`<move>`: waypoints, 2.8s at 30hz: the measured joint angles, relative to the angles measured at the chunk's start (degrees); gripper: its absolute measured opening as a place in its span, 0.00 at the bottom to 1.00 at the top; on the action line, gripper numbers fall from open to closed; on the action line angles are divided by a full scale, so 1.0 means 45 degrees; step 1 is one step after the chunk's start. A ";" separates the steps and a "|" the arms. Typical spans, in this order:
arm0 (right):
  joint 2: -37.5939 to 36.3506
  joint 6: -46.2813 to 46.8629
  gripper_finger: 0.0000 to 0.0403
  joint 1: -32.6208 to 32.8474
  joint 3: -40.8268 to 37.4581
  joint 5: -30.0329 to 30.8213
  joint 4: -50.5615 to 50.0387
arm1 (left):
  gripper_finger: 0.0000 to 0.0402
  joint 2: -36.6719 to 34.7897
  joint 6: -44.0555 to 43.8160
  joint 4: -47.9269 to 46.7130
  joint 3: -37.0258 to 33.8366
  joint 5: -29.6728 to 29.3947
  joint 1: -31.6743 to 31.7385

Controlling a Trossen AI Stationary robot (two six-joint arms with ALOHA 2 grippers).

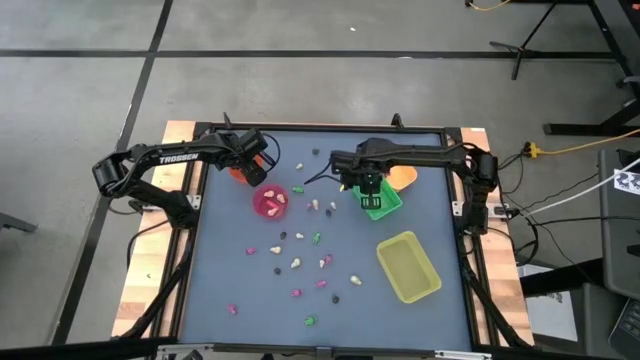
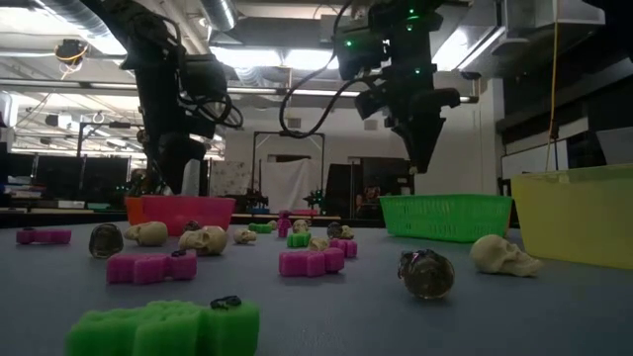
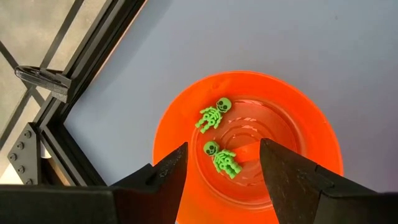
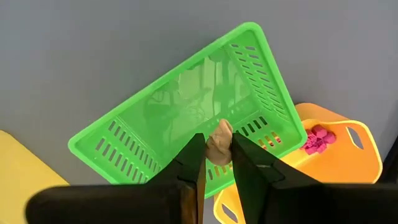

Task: Sort Halloween decoration
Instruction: Put the white skull toy into the green bin, then put the green skeleton toy into the orange bin

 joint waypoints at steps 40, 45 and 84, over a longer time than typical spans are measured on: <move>0.0015 -0.0004 0.57 0.0000 0.0000 0.0024 0.0102 | 0.46 0.0000 -0.0015 0.0001 0.0000 0.0000 0.0001; 0.0015 -0.0004 0.57 0.0000 0.0000 0.0029 0.0109 | 0.46 0.0000 -0.0015 0.0000 0.0000 0.0004 -0.0004; 0.0015 -0.0004 0.57 0.0000 0.0000 0.0034 0.0792 | 0.46 0.0000 0.0010 0.6592 0.0002 0.3454 -0.1520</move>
